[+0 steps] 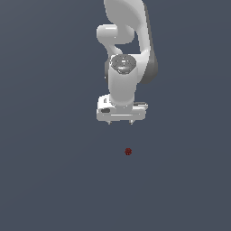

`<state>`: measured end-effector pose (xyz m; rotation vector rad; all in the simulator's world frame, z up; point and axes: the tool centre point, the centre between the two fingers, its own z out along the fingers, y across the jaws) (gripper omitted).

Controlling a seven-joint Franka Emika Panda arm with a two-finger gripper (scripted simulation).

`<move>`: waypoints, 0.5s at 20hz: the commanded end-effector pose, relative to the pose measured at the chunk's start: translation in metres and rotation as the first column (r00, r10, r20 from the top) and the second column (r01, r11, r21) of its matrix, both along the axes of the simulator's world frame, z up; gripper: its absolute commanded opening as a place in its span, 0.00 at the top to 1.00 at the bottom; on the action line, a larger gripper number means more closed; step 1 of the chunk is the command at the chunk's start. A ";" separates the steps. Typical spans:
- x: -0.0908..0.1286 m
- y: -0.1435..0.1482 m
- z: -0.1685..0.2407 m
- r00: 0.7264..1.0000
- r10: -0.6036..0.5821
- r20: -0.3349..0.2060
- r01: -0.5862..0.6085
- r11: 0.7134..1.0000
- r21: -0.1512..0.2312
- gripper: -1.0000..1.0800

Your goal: Pick up the object and move it to a goal position.

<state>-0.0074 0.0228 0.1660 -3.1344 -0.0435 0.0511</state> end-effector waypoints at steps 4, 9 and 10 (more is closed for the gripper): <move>0.000 0.004 -0.001 1.000 -0.002 -0.003 0.002 1.000 0.003 0.04; -0.003 0.021 -0.005 1.000 -0.013 -0.017 0.013 1.000 0.016 0.04; -0.003 0.022 -0.006 1.000 -0.014 -0.018 0.014 1.000 0.017 0.04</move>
